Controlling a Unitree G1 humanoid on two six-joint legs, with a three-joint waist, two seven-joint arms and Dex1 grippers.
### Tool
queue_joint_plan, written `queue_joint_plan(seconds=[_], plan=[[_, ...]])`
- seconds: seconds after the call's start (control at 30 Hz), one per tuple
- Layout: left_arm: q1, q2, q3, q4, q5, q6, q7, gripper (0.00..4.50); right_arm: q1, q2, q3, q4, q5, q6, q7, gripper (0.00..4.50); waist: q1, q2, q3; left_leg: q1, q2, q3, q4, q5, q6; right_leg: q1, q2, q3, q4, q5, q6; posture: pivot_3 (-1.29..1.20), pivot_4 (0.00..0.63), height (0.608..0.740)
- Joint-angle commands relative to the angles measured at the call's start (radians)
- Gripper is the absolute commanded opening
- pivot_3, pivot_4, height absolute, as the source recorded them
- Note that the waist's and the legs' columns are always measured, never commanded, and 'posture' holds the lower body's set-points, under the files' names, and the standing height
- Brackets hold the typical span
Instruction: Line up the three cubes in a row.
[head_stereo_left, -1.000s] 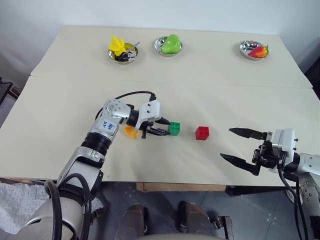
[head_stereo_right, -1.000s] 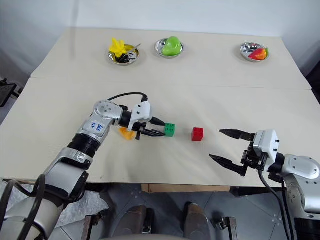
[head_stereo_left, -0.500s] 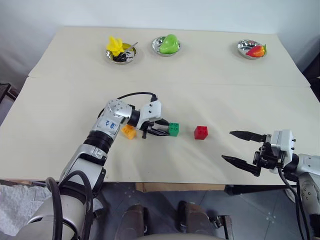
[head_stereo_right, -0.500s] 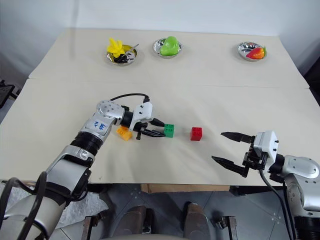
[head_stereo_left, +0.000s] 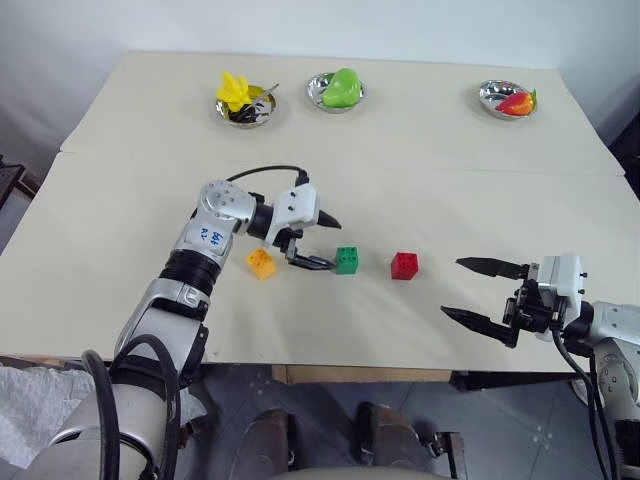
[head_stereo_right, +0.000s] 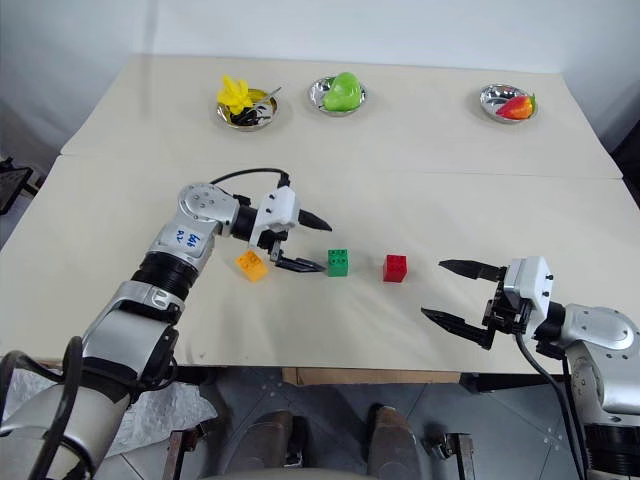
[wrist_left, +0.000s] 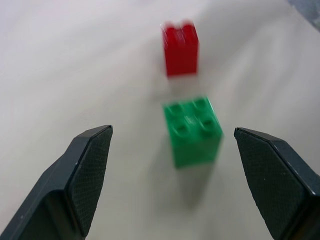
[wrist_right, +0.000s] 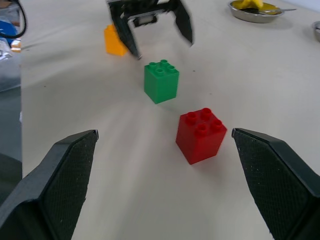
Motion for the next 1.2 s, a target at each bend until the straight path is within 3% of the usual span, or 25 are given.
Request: queue_joint_plan(seconds=[0.03, 0.07, 0.23, 0.37, 0.53, 0.73, 0.9, 1.1, 1.2], plan=[[-0.003, 0.068, 0.075, -0.078, -0.120, 0.057, -0.137, 4.31, -0.047, 0.016, 0.024, 0.016, -0.016, -0.037, 0.005, 4.50, -0.007, 0.000, 0.000, 0.000, 0.000, 0.000, 0.000, 0.000, 0.000, 0.000, 0.000, 0.000, 0.000, 0.000, 0.000, 0.00, 0.150, 0.740], [0.012, 0.088, 0.096, -0.107, -0.155, 0.072, -0.171, 4.49, -0.057, 0.017, 0.032, 0.018, -0.009, -0.024, 0.009, 4.50, -0.013, 0.000, 0.000, 0.000, 0.001, 0.001, 0.000, 0.000, 0.000, -0.001, 0.000, 0.000, 0.000, 0.000, 0.000, 0.00, 0.150, 0.740], [0.146, 0.201, 0.219, -0.188, -0.214, 0.082, -0.098, 4.49, -0.112, 0.033, 0.078, 0.028, -0.002, -0.004, 0.013, 4.50, -0.028, 0.001, 0.000, 0.001, 0.001, -0.005, 0.000, 0.000, 0.000, -0.001, 0.000, 0.001, 0.001, 0.000, 0.000, 0.00, 0.150, 0.740], [0.438, 0.333, 0.408, -0.345, -0.285, 0.149, 0.031, 4.49, -0.176, 0.074, 0.136, -0.022, 0.025, 0.046, 0.004, 4.50, -0.042, 0.001, 0.001, 0.003, 0.002, -0.007, -0.001, 0.000, 0.000, -0.001, 0.000, 0.001, 0.002, 0.000, -0.001, 0.00, 0.150, 0.740], [0.872, 0.360, 0.608, -0.674, -0.357, 0.225, 0.176, 4.49, -0.212, 0.094, 0.193, -0.058, 0.010, 0.048, 0.016, 4.50, -0.045, 0.002, 0.001, 0.002, 0.007, -0.008, 0.000, -0.003, 0.000, -0.001, -0.001, 0.001, 0.003, -0.001, -0.001, 0.00, 0.150, 0.740], [1.262, 0.289, 0.855, -0.817, -0.410, 0.255, 0.332, 4.49, -0.242, 0.126, 0.225, -0.076, 0.019, 0.039, 0.039, 4.50, -0.025, 0.002, 0.002, 0.004, 0.007, -0.009, 0.001, -0.005, 0.000, 0.001, -0.002, 0.001, 0.001, -0.001, -0.001, 0.00, 0.150, 0.740], [1.354, 0.275, 0.809, -0.939, -0.431, 0.290, 0.351, 4.49, -0.253, 0.116, 0.204, -0.051, 0.014, 0.021, 0.046, 4.50, -0.018, 0.002, 0.002, 0.003, 0.008, -0.010, 0.001, -0.006, -0.001, 0.001, -0.002, 0.000, 0.001, -0.001, -0.002, 0.00, 0.150, 0.740], [1.237, 0.262, 0.637, -1.050, -0.409, 0.375, 0.440, 4.49, -0.239, 0.080, 0.174, -0.015, -0.002, -0.015, 0.067, 4.50, -0.017, 0.003, 0.001, 0.004, 0.008, -0.008, 0.001, -0.006, -0.001, 0.001, -0.002, 0.001, 0.002, -0.001, -0.003, 0.00, 0.150, 0.740], [1.113, 0.240, 0.526, -1.007, -0.380, 0.396, 0.475, 4.49, -0.220, 0.068, 0.166, -0.018, -0.013, -0.023, 0.061, 4.50, -0.023, 0.003, 0.001, 0.004, 0.008, -0.007, 0.000, -0.006, -0.001, 0.000, -0.001, 0.000, 0.002, -0.001, -0.003, 0.00, 0.150, 0.740]])
